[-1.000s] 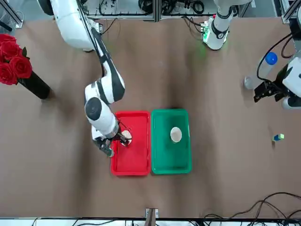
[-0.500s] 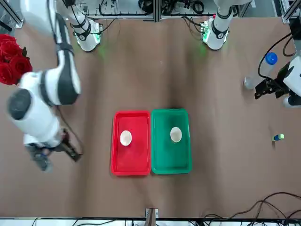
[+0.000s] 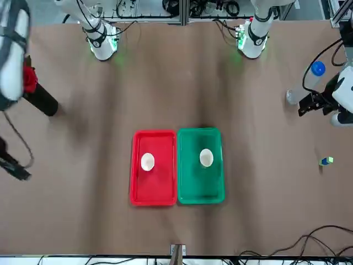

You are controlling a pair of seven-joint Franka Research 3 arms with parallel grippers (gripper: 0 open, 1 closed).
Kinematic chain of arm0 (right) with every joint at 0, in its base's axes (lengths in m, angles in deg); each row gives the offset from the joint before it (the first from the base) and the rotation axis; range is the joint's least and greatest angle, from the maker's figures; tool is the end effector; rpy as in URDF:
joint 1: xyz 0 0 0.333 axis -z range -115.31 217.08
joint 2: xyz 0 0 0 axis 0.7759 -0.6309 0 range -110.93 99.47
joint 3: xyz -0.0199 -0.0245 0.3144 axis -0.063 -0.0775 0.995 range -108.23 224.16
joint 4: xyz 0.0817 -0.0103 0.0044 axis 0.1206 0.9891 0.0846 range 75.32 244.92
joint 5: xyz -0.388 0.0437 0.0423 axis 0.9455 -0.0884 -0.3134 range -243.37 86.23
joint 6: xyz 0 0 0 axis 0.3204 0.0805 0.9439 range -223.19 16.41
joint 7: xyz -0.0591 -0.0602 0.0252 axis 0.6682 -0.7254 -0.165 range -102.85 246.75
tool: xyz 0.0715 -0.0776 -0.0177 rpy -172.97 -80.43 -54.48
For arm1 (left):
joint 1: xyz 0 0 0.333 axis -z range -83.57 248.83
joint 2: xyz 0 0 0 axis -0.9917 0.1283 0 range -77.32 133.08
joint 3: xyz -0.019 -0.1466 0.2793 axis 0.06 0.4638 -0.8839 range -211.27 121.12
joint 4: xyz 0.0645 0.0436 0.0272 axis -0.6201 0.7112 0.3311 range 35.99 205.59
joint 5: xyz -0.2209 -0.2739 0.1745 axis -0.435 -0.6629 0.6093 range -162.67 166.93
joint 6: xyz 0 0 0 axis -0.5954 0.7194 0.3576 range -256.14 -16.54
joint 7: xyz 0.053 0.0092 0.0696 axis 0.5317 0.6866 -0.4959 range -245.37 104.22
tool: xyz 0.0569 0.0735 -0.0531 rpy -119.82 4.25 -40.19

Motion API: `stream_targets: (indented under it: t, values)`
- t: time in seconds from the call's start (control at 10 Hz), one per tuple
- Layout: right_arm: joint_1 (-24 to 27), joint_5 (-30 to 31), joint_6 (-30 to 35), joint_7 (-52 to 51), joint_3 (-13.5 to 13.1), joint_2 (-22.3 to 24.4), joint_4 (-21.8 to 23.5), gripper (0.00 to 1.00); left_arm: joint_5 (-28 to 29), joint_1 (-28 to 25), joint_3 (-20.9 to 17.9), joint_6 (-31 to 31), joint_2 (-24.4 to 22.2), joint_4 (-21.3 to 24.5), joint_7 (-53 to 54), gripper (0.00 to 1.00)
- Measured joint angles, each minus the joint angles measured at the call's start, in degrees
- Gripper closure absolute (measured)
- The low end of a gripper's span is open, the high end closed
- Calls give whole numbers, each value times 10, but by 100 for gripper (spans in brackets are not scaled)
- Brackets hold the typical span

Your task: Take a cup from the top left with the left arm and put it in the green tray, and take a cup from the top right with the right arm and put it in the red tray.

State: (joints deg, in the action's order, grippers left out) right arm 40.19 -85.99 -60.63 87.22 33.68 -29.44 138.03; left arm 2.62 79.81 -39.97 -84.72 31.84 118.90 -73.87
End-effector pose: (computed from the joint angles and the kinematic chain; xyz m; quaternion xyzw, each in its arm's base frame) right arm 0.6827 -0.0887 0.5772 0.9677 -0.2322 0.0966 0.0155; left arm 0.5796 -0.0206 0.5938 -1.0000 -0.0087 0.0015 0.0013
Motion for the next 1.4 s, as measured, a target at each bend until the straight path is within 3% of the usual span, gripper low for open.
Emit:
stream_targets:
  t: [0.1, 0.3, 0.7, 0.8, 1.1, 1.4]
  values:
    - [24, 0, 9, -44, 14, 22, 19, 0, 0, 0, 0, 0, 0, -1, 0, 0]
    - [60, 0, 41, -134, 51, 62, 53, 0, 0, -1, 0, 0, 0, -6, 0, 0]
    - [122, 27, 53, -169, 177, 151, 150, 0, 0, -2, -1, 0, 2, -11, 0, 0]
    - [130, 30, 54, -169, 194, 175, 176, 0, 0, -2, -1, 0, 2, -11, 0, 0]
    - [134, 31, 54, -169, 207, 231, 229, 0, 0, -2, -1, 0, 2, -11, 0, 0]
    - [156, 33, 61, -182, 207, 248, 235, 0, 0, -2, -1, 0, 3, -11, 0, 0]
